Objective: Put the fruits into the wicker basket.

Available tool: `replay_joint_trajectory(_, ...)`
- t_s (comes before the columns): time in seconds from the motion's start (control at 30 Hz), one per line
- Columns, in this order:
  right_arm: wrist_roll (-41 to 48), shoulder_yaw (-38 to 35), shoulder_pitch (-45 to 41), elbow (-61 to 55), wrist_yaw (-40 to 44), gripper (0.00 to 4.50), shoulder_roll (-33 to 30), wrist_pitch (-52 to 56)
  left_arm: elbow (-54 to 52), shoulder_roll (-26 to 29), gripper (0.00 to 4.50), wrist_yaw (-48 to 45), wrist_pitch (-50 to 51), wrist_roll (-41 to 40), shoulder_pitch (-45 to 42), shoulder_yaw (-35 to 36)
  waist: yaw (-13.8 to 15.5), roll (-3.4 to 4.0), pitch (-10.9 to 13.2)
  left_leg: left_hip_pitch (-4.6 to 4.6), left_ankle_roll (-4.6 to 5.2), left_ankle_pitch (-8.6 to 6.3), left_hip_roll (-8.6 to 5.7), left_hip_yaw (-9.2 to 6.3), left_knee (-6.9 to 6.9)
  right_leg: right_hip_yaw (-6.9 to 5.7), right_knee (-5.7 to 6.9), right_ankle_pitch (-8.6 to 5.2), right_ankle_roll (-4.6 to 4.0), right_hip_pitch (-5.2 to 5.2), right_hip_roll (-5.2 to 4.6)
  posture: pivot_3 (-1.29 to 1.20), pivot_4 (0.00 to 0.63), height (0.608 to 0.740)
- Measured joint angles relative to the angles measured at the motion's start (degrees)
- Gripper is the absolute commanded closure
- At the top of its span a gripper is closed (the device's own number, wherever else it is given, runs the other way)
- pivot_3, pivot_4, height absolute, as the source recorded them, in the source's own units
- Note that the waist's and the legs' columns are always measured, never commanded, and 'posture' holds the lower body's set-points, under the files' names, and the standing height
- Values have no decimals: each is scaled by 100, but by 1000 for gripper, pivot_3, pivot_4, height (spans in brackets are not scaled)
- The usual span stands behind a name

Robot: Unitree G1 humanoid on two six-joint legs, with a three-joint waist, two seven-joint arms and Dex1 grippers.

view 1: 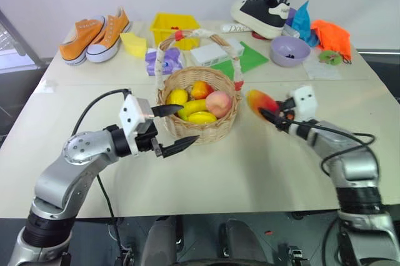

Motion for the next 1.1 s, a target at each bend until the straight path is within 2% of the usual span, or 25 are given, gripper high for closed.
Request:
replay_joint_trajectory(0.13,997,-925,623,-1048,1189,2445,-914,227,270,113,0,-62,-118,99,34,194,-34,0,0,6,1,-1,10,-2,-3,2,-3,0,0,5,-1,0,150,733)
replay_joint_trajectory(0.27,2281,-1025,616,-2181,1664,2445,-1116,875,492,146,0,-209,-298,103,59,289,-87,0,0,11,0,-2,25,-1,-7,5,-3,-1,-4,5,6,0,150,733)
replay_joint_trajectory(0.33,2472,-614,124,-2516,1404,2445,-897,1087,632,190,0,-243,-412,105,133,478,-102,0,0,12,-2,-2,26,0,-6,6,-3,-1,-6,1,5,0,150,733)
replay_joint_trajectory(0.4,2307,66,-549,-2681,918,2445,-404,1127,741,235,0,-289,-492,102,198,666,-125,0,0,7,-5,0,26,0,-6,8,-2,-1,-12,-7,3,0,150,733)
replay_joint_trajectory(0.47,1866,873,-1177,-2653,363,2445,79,1150,777,295,0,-326,-513,99,290,838,-100,0,0,-4,-6,1,22,0,-7,8,-1,-5,-19,-20,-2,0,150,733)
replay_joint_trajectory(0.57,1229,1558,-1820,-2131,-300,2445,610,1299,802,359,0,-328,-514,103,431,938,-20,-3,0,-14,-8,1,8,0,-6,5,-1,-4,-18,-36,-18,0,150,733)
replay_joint_trajectory(0.73,658,2093,-2013,-1667,-541,78,904,1218,728,349,0,-244,-513,109,539,949,-28,-4,-1,-22,-2,-2,-10,13,-7,0,-2,0,-13,-36,-46,0,150,733)
replay_joint_trajectory(0.87,514,1881,-1569,-2051,-50,78,455,566,531,298,0,-93,-503,106,574,937,-17,-4,-1,-21,0,-4,-9,12,-12,-8,-2,2,-9,-34,-46,0,150,733)
replay_joint_trajectory(0.93,785,1495,-1097,-2380,308,78,92,562,455,258,0,-43,-492,100,591,919,-23,-5,-1,-16,3,-5,-6,10,-14,-13,-3,1,-9,-25,-45,0,150,733)
replay_joint_trajectory(1.1,1457,247,-350,-2573,499,78,-209,732,199,36,0,41,-459,21,422,720,-49,-5,-1,1,4,-5,-2,11,-10,-17,-4,1,-9,-10,-43,0,150,733)
